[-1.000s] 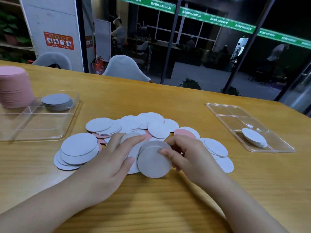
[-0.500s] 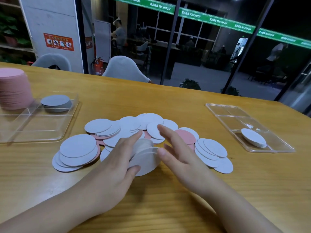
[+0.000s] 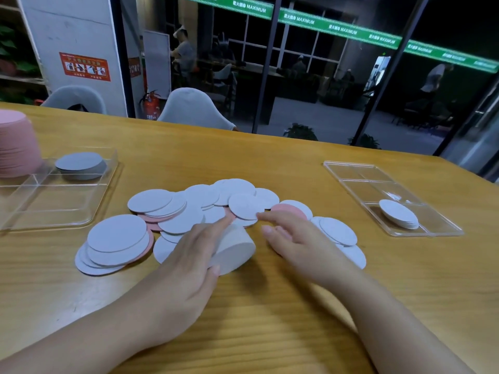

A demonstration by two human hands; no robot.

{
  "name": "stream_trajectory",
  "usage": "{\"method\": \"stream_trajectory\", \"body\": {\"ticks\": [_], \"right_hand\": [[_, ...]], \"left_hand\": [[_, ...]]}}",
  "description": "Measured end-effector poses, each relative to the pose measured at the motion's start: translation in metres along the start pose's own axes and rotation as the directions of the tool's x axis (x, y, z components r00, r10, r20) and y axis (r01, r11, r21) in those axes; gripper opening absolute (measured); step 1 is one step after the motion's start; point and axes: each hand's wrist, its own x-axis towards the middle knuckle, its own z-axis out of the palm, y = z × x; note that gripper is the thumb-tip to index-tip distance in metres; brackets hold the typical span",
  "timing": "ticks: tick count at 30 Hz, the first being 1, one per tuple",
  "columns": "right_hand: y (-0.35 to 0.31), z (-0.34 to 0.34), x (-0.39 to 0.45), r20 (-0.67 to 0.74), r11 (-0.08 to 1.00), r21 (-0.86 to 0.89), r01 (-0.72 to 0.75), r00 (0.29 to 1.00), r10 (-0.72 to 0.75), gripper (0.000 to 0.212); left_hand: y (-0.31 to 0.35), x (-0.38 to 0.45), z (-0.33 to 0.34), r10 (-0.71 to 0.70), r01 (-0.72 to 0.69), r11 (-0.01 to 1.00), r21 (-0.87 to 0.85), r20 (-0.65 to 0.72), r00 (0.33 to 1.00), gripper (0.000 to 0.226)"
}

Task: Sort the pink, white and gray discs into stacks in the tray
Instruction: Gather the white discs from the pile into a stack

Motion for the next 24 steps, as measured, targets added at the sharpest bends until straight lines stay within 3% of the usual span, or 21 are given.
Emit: {"method": "stream_trajectory", "body": {"ticks": [1, 3, 5, 13, 24], "right_hand": [[0.007, -0.009, 0.002, -0.066, 0.996, -0.086, -0.019, 0.998, 0.013, 0.030], [0.023, -0.029, 0.005, -0.171, 0.979, -0.188, -0.082, 0.984, 0.050, 0.028], [0.034, -0.045, 0.004, -0.217, 0.953, -0.254, -0.164, 0.970, 0.109, 0.031], [0.057, -0.071, -0.012, -0.080, 0.843, -0.272, -0.463, 0.884, 0.460, 0.072], [0.075, -0.074, -0.009, -0.119, 0.873, -0.191, -0.448, 0.894, 0.432, 0.074]], "left_hand": [[0.009, -0.005, 0.013, -0.012, 0.014, 0.996, 0.090, -0.026, 1.000, 0.062], [0.005, -0.005, 0.032, 0.116, -0.113, 0.993, 0.040, -0.077, 0.990, 0.060], [0.000, 0.000, 0.022, 0.125, -0.117, 0.991, 0.069, -0.119, 0.985, 0.057], [0.002, 0.003, 0.030, 0.066, -0.070, 0.997, -0.021, -0.124, 0.990, 0.053], [0.008, 0.026, 0.040, -0.043, 0.032, 0.997, -0.063, -0.188, 0.981, 0.064]]}}
